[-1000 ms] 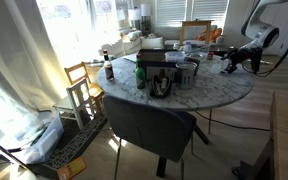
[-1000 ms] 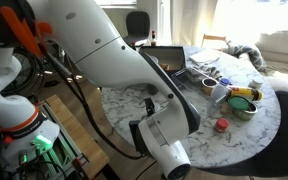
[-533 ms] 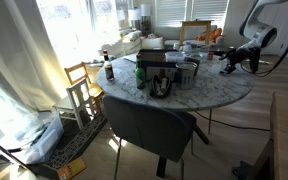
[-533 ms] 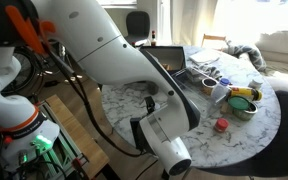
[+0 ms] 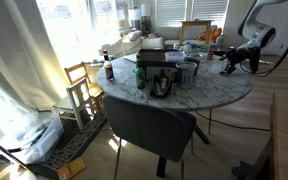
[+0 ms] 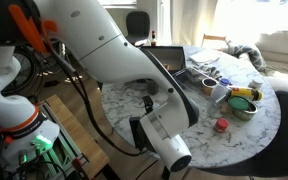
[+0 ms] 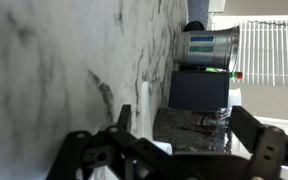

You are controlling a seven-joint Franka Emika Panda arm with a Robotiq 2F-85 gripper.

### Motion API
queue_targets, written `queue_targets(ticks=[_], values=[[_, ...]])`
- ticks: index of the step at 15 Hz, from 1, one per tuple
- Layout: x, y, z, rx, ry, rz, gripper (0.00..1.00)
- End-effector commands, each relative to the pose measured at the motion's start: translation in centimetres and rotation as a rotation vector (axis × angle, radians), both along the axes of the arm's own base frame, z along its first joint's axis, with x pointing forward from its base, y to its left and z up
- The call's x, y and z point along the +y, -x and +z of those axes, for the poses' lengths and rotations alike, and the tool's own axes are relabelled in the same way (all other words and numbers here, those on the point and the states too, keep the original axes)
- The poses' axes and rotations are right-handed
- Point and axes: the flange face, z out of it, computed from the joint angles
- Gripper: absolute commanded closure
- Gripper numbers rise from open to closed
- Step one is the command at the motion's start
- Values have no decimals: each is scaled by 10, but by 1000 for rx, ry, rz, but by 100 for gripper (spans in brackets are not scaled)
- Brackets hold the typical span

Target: Use the small plastic cup to put some of the contents of the plastic cup into the silver cup

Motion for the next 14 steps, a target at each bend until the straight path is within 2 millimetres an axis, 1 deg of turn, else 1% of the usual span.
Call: queue_targets(ticks=[1,6,7,11,13,14], values=[[7,12,-21,32,-18,33,0],[3,21,-26,2,-58,14,0],[3,23,-28,-2,-67,9,3],[1,31,-37,-13,-89,-6,27],[-2,34,-43,-29,-91,-26,32],[-3,35,-44,-38,-92,-34,30]])
